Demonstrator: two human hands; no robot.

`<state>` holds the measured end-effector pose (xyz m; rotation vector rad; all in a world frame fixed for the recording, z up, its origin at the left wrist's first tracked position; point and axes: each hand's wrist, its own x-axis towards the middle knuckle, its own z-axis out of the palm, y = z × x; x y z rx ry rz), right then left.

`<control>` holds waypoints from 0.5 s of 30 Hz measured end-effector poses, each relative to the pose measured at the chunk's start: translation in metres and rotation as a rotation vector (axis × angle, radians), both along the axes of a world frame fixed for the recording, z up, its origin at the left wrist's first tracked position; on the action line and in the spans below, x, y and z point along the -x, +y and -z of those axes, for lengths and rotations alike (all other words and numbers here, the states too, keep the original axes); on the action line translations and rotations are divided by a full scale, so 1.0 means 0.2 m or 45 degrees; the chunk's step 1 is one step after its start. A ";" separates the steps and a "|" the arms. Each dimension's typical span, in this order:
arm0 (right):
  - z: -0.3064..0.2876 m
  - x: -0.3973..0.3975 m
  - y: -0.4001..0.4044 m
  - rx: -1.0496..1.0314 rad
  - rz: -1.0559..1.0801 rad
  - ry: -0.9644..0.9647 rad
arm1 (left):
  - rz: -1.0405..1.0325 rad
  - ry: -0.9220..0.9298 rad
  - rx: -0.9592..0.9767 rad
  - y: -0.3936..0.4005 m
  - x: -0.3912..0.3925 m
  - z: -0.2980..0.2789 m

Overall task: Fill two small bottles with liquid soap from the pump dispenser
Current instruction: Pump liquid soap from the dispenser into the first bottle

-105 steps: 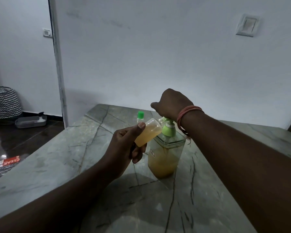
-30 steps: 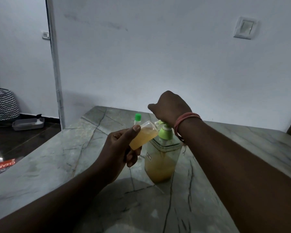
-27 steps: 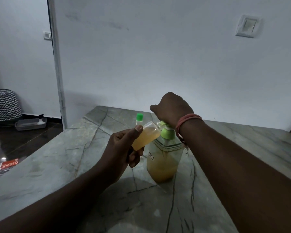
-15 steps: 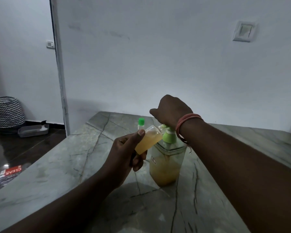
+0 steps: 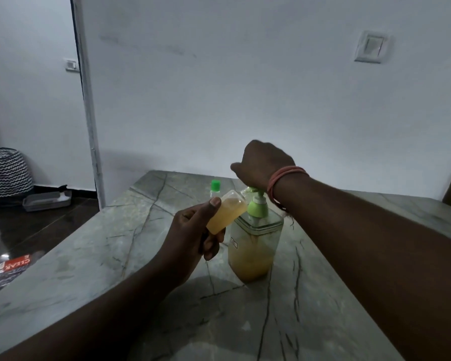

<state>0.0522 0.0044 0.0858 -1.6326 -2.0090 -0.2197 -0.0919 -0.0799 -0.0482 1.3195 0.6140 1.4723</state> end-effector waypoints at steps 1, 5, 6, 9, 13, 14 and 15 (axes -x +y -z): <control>0.01 0.00 0.01 -0.008 -0.012 0.016 | -0.002 0.005 0.005 0.00 0.00 0.00; 0.04 -0.01 0.04 0.124 -0.036 0.168 | -0.019 0.004 -0.014 0.02 0.00 0.00; 0.05 -0.01 0.04 0.155 -0.028 0.189 | -0.016 0.003 -0.019 0.02 0.00 -0.01; 0.03 -0.02 0.04 0.232 -0.004 0.235 | -0.006 0.003 -0.032 0.02 0.00 -0.01; 0.00 -0.01 0.03 0.252 -0.013 0.150 | -0.025 -0.002 -0.008 0.01 -0.01 -0.02; 0.00 -0.01 0.03 0.226 -0.015 0.112 | -0.029 -0.004 0.000 0.01 -0.01 -0.02; -0.01 0.00 0.03 0.185 -0.010 0.084 | -0.029 -0.008 0.007 0.00 -0.01 -0.01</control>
